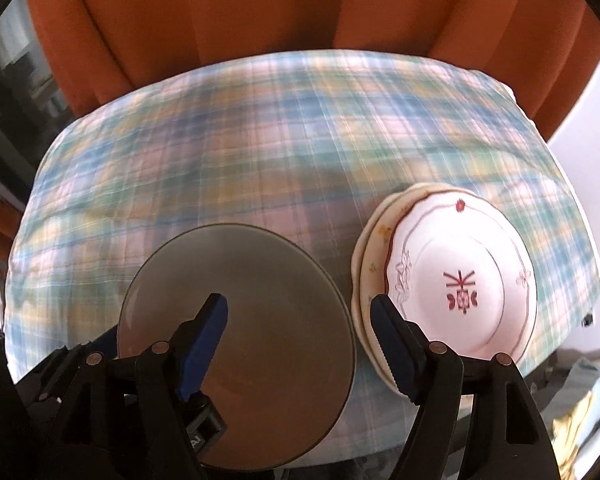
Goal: Organize plates and bowls
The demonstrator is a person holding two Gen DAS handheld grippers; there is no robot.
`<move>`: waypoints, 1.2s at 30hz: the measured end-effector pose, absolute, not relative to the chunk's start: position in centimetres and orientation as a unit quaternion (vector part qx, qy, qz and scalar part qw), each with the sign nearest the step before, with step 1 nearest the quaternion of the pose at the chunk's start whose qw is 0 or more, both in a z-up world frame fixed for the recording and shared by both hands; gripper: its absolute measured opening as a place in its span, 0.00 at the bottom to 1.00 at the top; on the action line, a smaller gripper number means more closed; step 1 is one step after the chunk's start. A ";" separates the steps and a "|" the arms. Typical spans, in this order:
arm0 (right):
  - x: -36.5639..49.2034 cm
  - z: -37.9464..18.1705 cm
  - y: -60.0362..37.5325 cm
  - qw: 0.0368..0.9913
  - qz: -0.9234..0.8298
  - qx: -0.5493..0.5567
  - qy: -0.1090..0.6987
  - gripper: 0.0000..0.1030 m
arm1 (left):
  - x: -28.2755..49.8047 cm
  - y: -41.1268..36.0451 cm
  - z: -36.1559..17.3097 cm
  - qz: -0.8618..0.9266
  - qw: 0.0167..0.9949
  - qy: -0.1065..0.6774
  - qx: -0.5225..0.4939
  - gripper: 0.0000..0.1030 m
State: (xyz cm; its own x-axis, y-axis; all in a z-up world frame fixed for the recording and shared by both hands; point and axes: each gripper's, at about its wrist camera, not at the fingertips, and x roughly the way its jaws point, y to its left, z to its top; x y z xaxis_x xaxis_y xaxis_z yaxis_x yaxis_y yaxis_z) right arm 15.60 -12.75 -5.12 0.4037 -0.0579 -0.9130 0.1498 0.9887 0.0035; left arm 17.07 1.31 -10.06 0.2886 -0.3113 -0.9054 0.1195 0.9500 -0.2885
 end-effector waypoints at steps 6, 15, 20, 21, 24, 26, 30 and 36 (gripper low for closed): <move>15.1 -5.9 -12.8 0.828 -0.096 0.056 0.550 0.75 | 17.4 1.0 -11.4 -0.163 0.785 0.591 -0.088 0.65; 14.9 -6.4 -13.0 0.828 -0.091 0.085 0.546 0.75 | 17.4 1.0 -11.1 -0.165 0.784 0.593 -0.079 0.66; 15.4 -7.1 -13.9 0.824 -0.065 0.106 0.553 0.75 | 17.4 0.4 -11.0 -0.148 0.789 0.593 -0.061 0.67; 15.6 -7.3 -14.1 0.823 -0.056 0.111 0.555 0.75 | 17.4 0.2 -10.9 -0.141 0.791 0.592 -0.057 0.67; 16.3 -8.0 -15.1 0.814 -0.029 0.133 0.564 0.75 | 17.5 -0.6 -10.6 -0.121 0.796 0.592 -0.045 0.67; 16.7 -8.5 -15.7 0.807 -0.011 0.150 0.571 0.75 | 17.5 -0.8 -10.6 -0.110 0.797 0.592 -0.044 0.67; 17.1 -9.1 -16.6 0.799 0.026 0.181 0.572 0.68 | 17.5 -1.7 -10.3 -0.083 0.803 0.590 -0.027 0.67; 17.7 -10.2 -16.9 0.777 0.058 0.214 0.590 0.52 | 17.3 -2.5 -10.1 -0.067 0.808 0.585 -0.009 0.67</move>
State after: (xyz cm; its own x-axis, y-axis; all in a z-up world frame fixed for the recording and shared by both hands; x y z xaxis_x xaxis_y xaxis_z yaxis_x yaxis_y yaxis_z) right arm 17.68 -16.93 -10.23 0.2976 0.3427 -0.8910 0.1622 0.9016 0.4010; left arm 17.29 -2.51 -10.11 0.3074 -0.1188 -0.9442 0.0976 0.9909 -0.0929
